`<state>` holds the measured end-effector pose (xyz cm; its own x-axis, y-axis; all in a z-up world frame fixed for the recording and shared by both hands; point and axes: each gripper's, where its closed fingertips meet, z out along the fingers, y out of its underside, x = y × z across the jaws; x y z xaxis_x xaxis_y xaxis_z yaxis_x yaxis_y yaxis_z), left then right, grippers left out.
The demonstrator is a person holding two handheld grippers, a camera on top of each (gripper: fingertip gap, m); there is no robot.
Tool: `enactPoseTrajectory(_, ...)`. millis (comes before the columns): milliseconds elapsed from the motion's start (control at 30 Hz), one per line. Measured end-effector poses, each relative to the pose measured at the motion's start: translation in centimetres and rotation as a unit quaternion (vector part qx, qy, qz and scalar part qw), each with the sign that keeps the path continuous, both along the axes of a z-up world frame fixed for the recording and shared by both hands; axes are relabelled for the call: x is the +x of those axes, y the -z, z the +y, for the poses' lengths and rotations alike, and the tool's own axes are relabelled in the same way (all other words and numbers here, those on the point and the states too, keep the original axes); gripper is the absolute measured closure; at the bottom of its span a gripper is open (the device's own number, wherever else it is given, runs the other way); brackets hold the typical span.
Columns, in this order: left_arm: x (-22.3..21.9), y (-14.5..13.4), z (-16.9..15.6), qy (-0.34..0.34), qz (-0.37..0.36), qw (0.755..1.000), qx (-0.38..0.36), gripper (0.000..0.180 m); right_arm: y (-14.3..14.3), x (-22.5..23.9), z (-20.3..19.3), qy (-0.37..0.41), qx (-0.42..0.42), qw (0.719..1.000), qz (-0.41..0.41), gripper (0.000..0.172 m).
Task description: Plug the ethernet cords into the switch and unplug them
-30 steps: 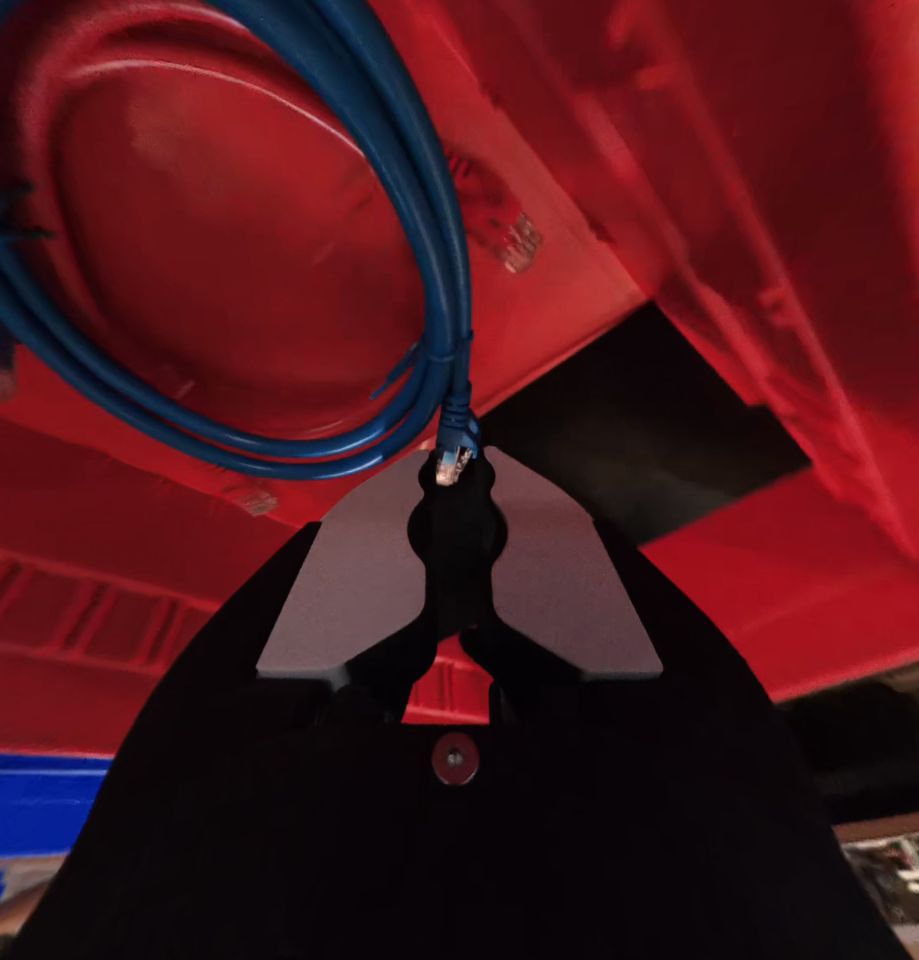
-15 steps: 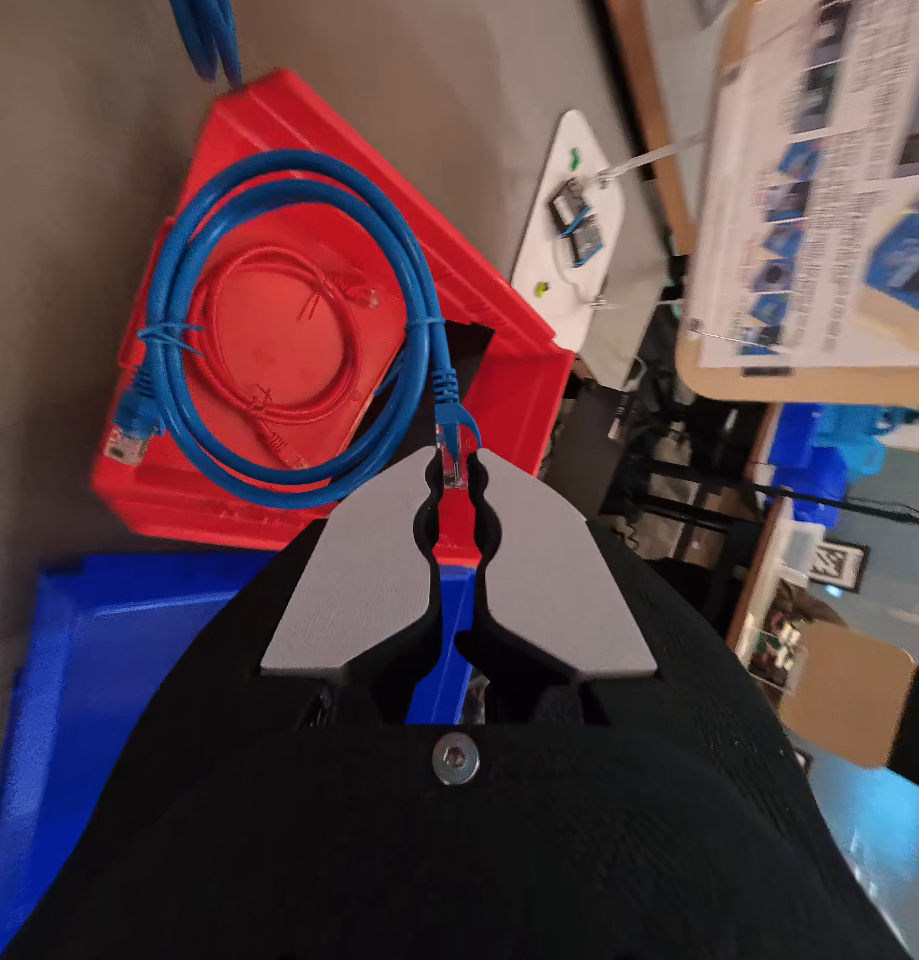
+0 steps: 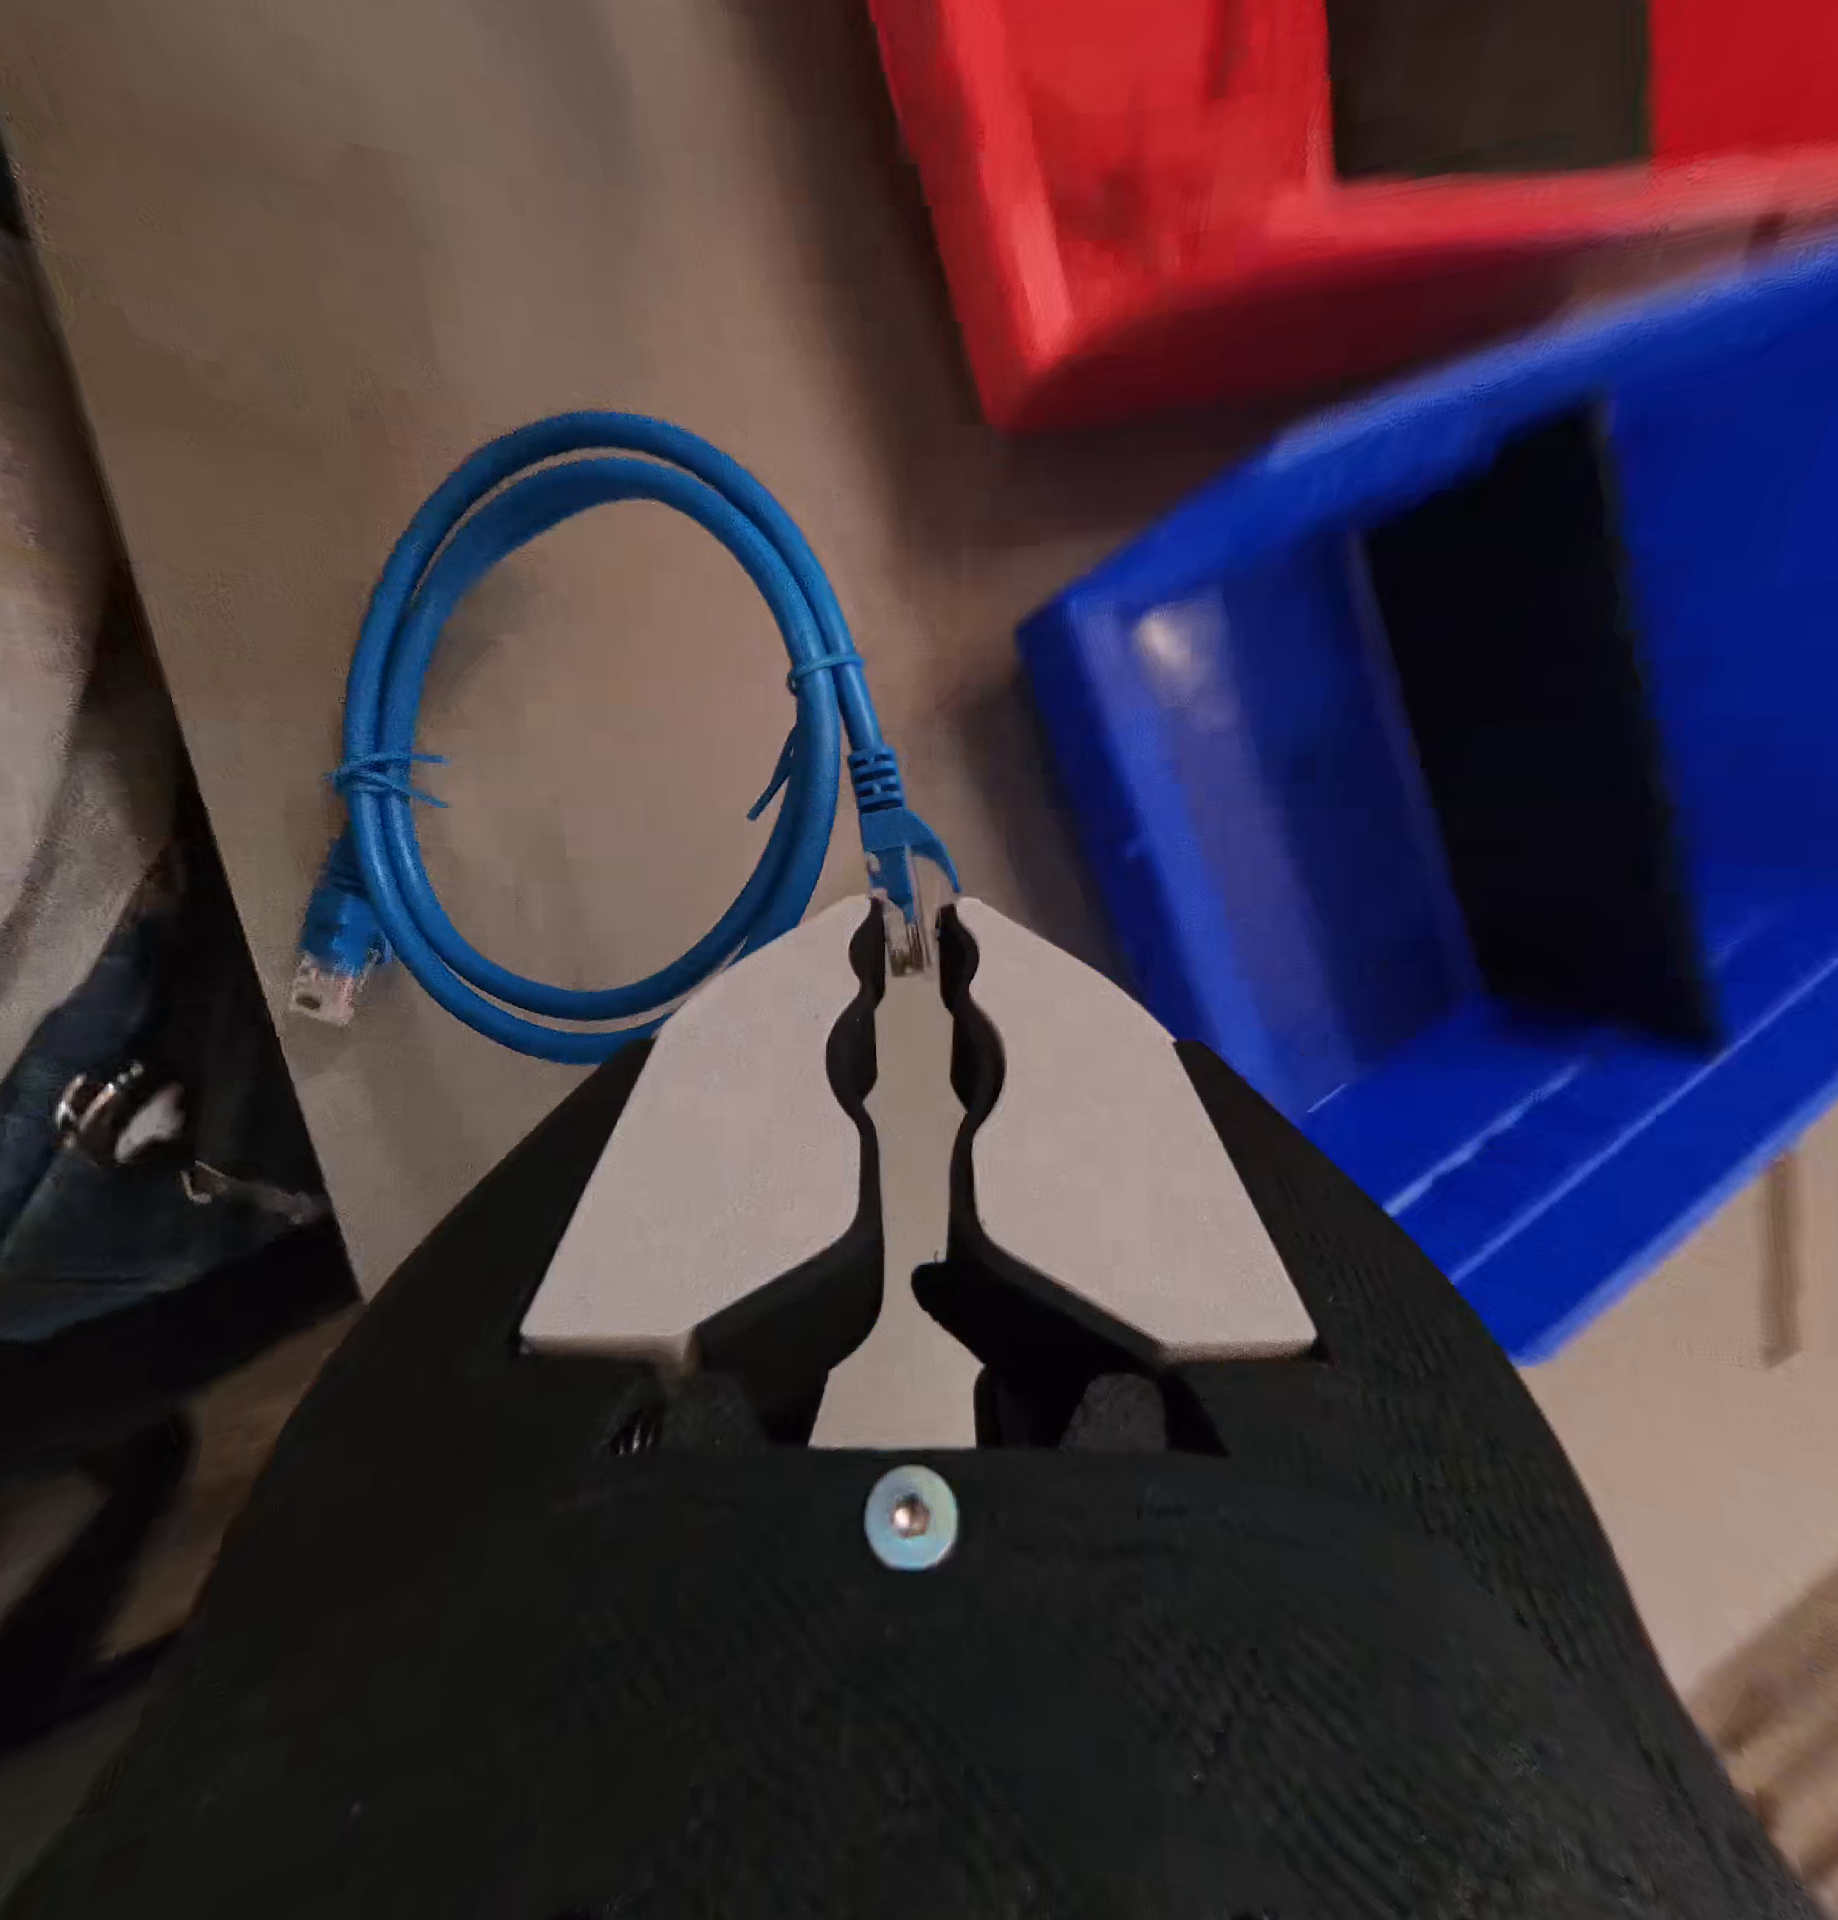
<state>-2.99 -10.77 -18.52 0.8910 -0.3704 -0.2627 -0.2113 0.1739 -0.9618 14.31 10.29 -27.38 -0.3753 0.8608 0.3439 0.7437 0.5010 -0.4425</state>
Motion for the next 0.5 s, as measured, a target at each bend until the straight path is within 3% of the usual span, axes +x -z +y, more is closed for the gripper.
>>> enactPoseTrajectory(100,1.5,1.2,1.6,0.009,-0.013,1.0,-0.022,0.16,3.1,2.0,1.5,0.1,-0.049,0.994,0.008,0.163)
enactPoseTrajectory(300,4.1,2.3,2.9,0.034,-0.013,0.999,-0.035,0.16,5.9,3.2,4.1,0.241,-0.096,0.966,0.027,0.163)
enactPoseTrajectory(400,4.4,2.1,2.9,0.034,-0.014,0.999,-0.029,0.16,6.0,3.0,4.7,0.264,-0.102,0.958,0.042,0.161)
enactPoseTrajectory(500,4.3,1.9,2.9,0.027,-0.012,0.999,-0.024,0.16,3.9,3.2,4.6,0.229,-0.063,0.969,0.069,0.142)
